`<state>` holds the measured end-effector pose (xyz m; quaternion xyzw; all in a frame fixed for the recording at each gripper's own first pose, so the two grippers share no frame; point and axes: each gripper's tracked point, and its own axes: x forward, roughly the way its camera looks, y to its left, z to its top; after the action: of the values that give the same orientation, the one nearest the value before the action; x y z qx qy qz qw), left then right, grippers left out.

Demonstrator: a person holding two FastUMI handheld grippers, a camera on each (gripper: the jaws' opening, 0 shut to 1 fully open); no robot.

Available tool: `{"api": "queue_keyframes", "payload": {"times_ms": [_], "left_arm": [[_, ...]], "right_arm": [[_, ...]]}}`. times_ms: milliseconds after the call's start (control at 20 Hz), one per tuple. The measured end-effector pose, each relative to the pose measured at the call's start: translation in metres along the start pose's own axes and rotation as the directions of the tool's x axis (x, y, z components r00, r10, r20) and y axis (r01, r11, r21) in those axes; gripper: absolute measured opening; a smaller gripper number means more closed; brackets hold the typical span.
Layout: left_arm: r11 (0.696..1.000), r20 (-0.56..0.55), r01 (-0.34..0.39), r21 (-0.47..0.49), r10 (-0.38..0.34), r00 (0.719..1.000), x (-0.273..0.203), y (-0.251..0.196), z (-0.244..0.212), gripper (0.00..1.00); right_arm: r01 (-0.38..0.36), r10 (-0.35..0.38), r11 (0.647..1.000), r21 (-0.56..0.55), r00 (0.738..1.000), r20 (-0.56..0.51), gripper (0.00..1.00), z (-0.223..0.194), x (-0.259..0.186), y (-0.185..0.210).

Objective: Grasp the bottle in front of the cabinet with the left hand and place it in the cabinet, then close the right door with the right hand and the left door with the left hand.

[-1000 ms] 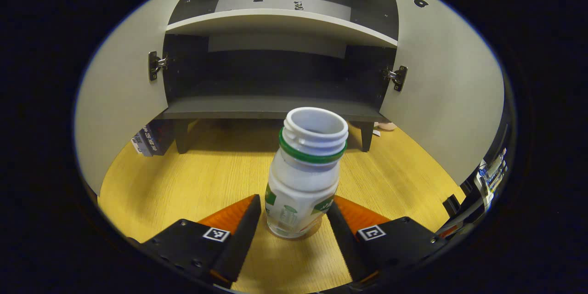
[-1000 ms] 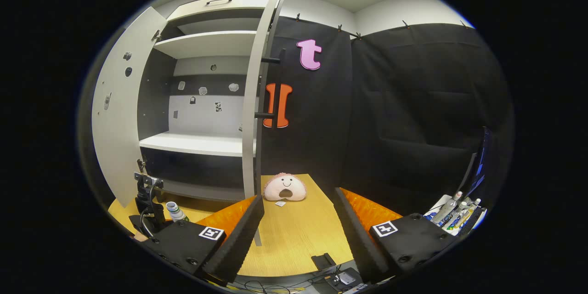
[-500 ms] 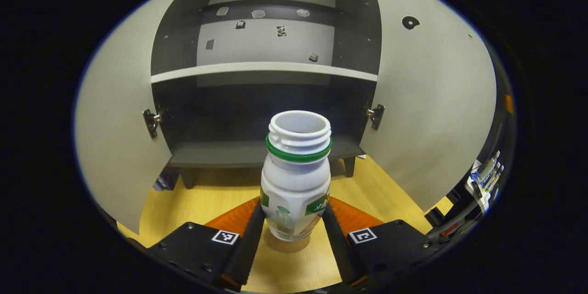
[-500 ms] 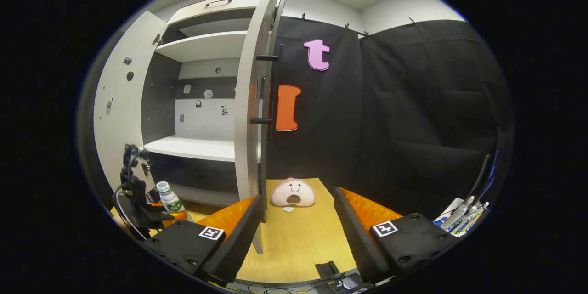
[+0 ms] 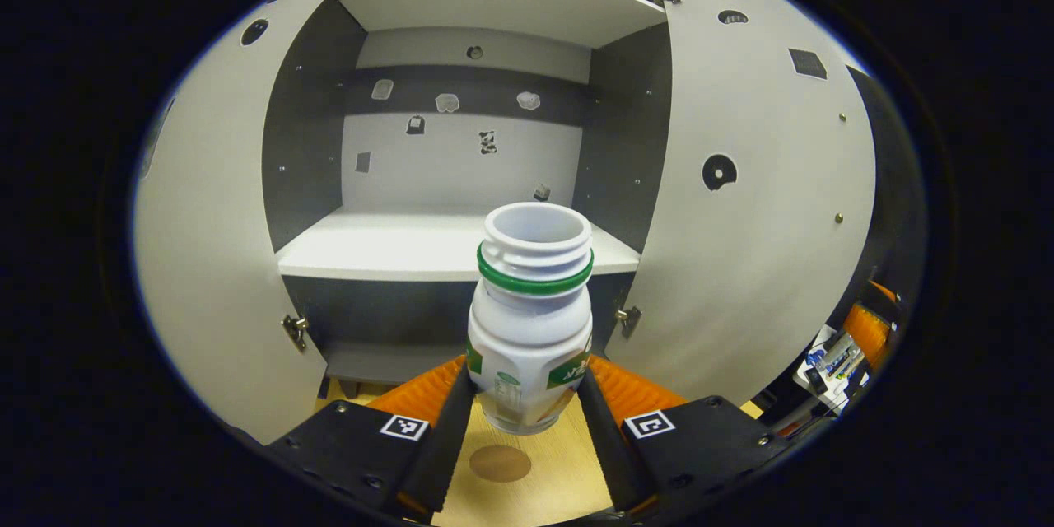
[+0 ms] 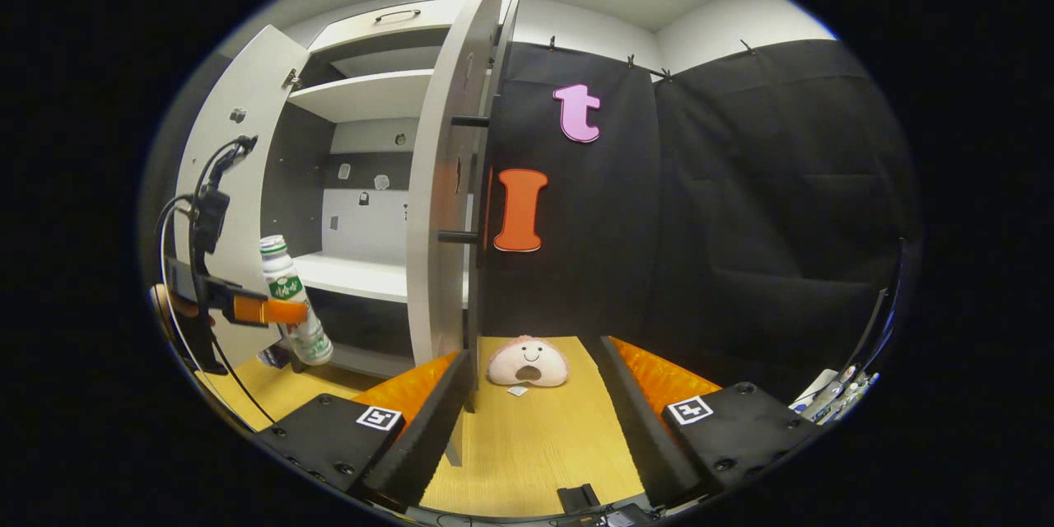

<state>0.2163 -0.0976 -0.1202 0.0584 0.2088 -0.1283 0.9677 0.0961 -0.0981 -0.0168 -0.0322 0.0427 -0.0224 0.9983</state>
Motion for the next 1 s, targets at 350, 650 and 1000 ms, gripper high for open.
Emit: {"api": "queue_keyframes", "payload": {"times_ms": [350, 650, 1000], "left_arm": [[0.999, 0.059, -0.027, 0.041, 0.025, 0.998, 0.027, 0.009, 0.070, 0.72], [0.999, 0.102, -0.047, 0.020, 0.045, 0.994, 0.070, 0.018, 0.114, 0.72], [0.998, 0.067, -0.055, -0.001, 0.055, 0.996, 0.123, 0.027, 0.128, 0.72]], "right_arm": [[0.026, -0.025, 0.998, 0.064, 1.000, -0.007, 1.00, -0.008, -0.001, -0.028], [0.073, -0.073, 0.992, 0.099, 0.997, 0.000, 1.00, -0.006, -0.001, -0.056], [0.113, -0.113, 0.987, 0.111, 0.994, -0.004, 1.00, -0.006, -0.003, -0.074]]}}
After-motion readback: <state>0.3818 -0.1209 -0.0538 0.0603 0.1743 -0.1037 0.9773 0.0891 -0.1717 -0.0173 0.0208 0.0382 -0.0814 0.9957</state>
